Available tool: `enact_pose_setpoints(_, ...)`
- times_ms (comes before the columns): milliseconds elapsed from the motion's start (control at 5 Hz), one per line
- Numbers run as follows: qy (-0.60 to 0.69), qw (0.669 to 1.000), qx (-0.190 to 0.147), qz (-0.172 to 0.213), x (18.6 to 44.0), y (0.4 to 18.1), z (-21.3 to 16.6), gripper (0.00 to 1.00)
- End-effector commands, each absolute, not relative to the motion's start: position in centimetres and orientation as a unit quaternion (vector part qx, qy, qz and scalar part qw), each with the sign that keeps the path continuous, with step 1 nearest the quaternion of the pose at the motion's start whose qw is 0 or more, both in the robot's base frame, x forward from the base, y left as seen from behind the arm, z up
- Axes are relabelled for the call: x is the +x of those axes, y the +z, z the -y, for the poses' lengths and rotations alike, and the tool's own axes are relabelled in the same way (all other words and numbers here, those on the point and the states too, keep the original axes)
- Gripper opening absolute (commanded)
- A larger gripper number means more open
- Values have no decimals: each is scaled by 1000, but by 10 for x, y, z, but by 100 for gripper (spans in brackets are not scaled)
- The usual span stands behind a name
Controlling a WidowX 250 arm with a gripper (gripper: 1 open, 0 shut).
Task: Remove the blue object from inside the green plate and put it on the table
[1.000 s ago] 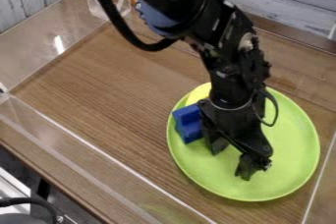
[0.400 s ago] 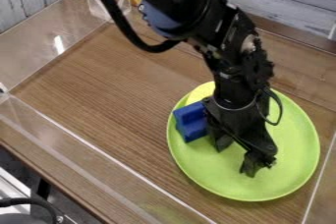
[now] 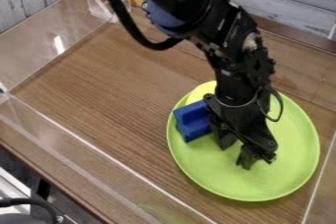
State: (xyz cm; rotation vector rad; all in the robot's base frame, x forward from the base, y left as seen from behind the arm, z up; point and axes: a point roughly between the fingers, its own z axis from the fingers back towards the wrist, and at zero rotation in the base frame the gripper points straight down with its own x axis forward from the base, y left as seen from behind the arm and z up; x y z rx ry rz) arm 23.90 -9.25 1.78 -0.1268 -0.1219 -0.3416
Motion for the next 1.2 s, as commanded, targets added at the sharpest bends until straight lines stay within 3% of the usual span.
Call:
enact_pose_setpoints(0,-176,981,-60,59,237,20,93,0)
enact_pose_setpoints(1000,-187,982,-19,25,231,65,83,0)
